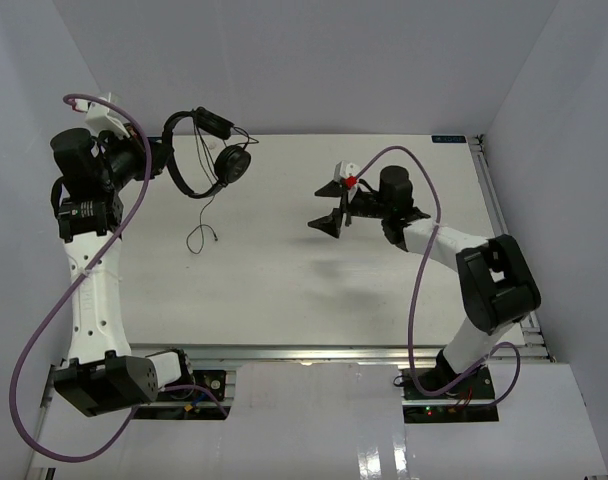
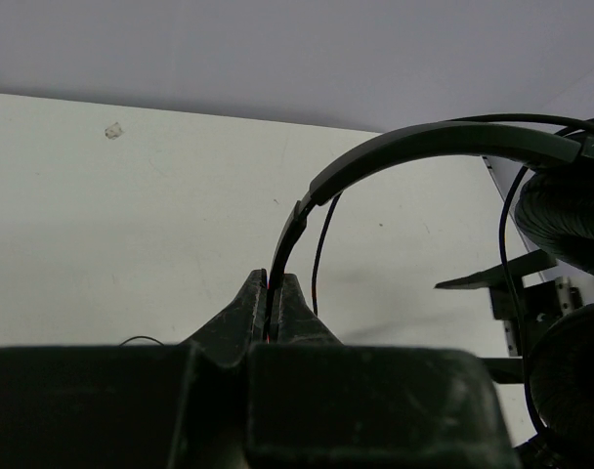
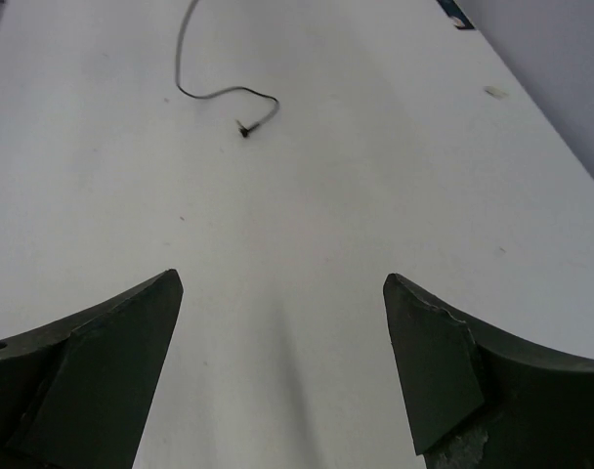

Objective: Wrap the headphones

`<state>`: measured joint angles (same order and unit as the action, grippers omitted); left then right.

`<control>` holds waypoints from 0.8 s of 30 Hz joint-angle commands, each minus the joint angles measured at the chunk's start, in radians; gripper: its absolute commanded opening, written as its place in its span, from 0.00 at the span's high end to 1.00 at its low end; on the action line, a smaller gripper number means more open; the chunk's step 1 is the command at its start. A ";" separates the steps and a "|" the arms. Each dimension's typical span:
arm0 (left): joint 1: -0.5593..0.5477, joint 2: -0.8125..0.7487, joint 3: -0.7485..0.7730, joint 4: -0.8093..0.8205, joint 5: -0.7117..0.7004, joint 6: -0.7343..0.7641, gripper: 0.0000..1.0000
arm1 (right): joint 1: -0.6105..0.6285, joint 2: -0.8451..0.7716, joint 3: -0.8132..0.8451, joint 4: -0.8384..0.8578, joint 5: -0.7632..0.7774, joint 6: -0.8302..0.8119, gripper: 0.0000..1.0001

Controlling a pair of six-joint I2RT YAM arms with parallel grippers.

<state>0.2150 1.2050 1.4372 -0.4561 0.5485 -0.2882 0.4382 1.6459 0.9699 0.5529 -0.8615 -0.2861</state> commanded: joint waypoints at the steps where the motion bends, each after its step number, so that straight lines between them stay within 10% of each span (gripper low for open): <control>1: 0.007 -0.051 -0.001 0.023 0.042 -0.052 1.00 | 0.204 0.209 0.156 0.462 -0.092 0.352 0.08; 6: 0.006 -0.060 -0.005 0.021 0.044 -0.055 1.00 | 0.315 0.416 0.362 0.681 -0.023 0.606 0.07; 24: 0.006 -0.069 -0.063 0.088 0.114 -0.135 1.00 | 0.479 0.765 0.842 0.526 0.287 0.861 0.10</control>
<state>0.2150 1.1692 1.3749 -0.4295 0.6114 -0.3654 0.8956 2.3862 1.7333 1.0587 -0.6403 0.5070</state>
